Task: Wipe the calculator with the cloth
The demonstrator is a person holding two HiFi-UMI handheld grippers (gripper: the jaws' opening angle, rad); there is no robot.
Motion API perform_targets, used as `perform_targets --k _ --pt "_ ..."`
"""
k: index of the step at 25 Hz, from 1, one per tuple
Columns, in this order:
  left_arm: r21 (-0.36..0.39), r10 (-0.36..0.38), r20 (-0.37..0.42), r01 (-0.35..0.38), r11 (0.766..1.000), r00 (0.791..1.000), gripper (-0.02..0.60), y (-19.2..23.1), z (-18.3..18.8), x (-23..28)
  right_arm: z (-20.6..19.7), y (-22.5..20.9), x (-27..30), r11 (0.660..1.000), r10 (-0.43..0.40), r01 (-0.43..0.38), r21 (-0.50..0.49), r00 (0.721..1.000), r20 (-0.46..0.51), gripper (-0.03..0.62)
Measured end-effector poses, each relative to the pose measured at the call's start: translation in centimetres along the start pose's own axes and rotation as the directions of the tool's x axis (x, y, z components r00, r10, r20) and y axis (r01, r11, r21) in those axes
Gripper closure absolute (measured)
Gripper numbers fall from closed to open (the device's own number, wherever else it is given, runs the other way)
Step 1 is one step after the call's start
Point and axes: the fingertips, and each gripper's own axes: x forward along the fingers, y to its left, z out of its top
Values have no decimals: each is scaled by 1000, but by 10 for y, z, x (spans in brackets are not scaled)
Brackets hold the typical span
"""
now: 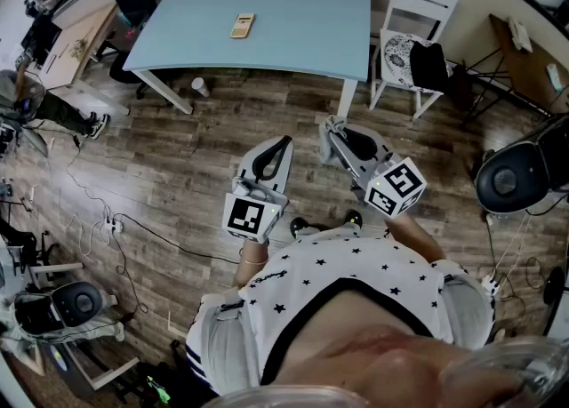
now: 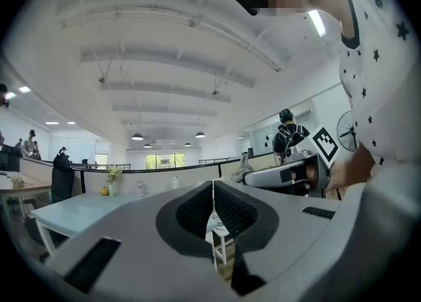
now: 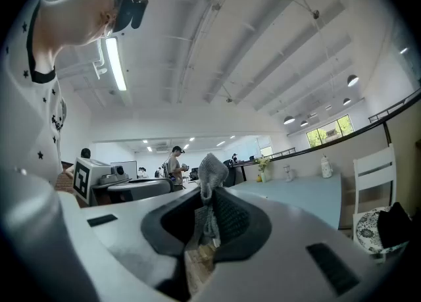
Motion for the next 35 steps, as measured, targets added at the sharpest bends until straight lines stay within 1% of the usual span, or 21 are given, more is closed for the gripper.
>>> perform_targets --k 9,13,16,24,28,31,35 --pt "-13 11 -6 -11 1000 1000 551 10 -8 -10 -3 6 5 1000 0 0 -3 1000 -6 551" --pt "-34 17 -3 -17 999 1000 551 16 -9 -14 -4 11 11 1000 16 -16 6 1000 -7 551" --pt "-35 30 3 -30 999 1000 551 24 -9 -19 -4 15 19 1000 27 -27 11 1000 -1 549" --pt "-43 86 5 -86 995 996 551 61 -16 -45 -7 27 50 998 42 -42 35 999 1 549" --pt "-38 94 7 -94 995 995 551 79 -18 -54 0 26 68 999 28 -29 28 999 15 549" --pt "-33 102 7 -101 994 995 551 94 -21 -62 0 33 83 999 32 -32 26 999 20 548" --pt "-37 105 36 -104 994 994 551 109 -20 -73 -4 45 99 999 39 -39 28 999 16 548"
